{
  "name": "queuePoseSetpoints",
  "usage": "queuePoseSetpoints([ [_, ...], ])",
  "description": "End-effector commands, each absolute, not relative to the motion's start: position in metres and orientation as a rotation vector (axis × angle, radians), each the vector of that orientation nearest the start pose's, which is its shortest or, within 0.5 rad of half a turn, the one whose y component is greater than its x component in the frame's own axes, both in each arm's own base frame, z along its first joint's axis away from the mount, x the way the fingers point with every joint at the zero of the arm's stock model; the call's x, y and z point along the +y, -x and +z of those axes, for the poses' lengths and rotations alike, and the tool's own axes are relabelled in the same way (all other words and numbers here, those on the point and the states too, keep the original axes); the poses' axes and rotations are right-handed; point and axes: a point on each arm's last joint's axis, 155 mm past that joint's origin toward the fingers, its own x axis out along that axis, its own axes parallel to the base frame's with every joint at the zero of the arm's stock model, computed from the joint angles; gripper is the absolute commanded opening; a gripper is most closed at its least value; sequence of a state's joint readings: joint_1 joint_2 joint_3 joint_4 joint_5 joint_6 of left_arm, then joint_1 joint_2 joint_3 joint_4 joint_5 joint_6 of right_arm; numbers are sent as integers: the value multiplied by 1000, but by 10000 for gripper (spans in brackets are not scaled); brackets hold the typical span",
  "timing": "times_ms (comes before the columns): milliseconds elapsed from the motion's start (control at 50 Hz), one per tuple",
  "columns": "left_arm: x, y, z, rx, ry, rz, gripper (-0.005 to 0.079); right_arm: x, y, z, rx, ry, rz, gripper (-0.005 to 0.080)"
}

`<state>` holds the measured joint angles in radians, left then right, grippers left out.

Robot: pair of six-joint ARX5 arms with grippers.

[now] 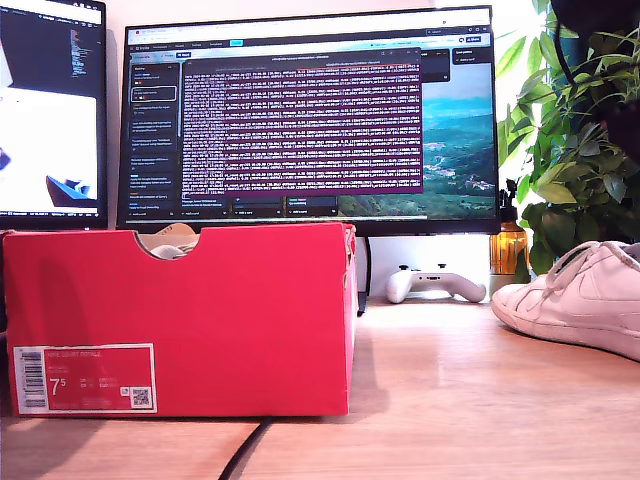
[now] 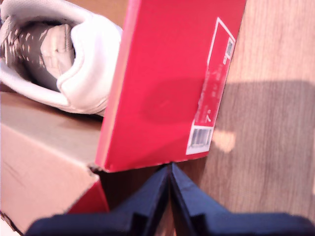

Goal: Pack the white shoes by picking the first shoe and placing it inside the red shoebox, left side, then picking and rotating the second shoe and placing it in the shoebox

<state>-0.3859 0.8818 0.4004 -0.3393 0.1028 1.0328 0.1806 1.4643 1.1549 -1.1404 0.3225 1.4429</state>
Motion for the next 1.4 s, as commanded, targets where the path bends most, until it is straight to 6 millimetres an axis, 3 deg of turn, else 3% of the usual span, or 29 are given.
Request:
queuePoseSetpoints([
  [0, -119, -240, 60, 517, -1072, -859, -19, -12, -271, 92, 1033, -832, -1068, 546],
  [220, -119, -240, 61, 517, -1072, -859, -19, -10, -268, 53, 1055, -911, -1056, 545],
  [380, -119, -240, 60, 517, -1072, -859, -19, -9, -267, 31, 1045, -956, -1036, 491],
  [440, -119, -240, 60, 517, -1072, -859, -19, -9, -268, 25, 1032, -966, -1030, 426],
  [480, -119, -240, 60, 517, -1072, -859, -19, -10, -269, 22, 1021, -980, -1034, 334],
  [580, -119, -240, 60, 517, -1072, -859, -19, -12, -264, 18, 1010, -1014, -1073, -35],
  [620, -119, -240, 60, 517, -1072, -859, -19, -13, -264, 17, 1011, -1013, -1075, 11],
  [720, -119, -240, 60, 517, -1072, -859, -19, -15, -266, 19, 1004, -1016, -1073, -13],
  [840, -119, -240, 60, 517, -1072, -859, -19, -16, -276, 28, 1016, -951, -995, -13],
  [1060, -119, -240, 60, 517, -1072, -859, -19, -12, -312, 68, 1061, -628, -661, -13],
  [1160, -119, -240, 60, 517, -1072, -859, -19, 2, -330, 88, 1095, -428, -418, -13],
  [1380, -119, -240, 61, 517, -1072, -859, -19, 30, -363, 137, 1036, -196, -76, -13],
])
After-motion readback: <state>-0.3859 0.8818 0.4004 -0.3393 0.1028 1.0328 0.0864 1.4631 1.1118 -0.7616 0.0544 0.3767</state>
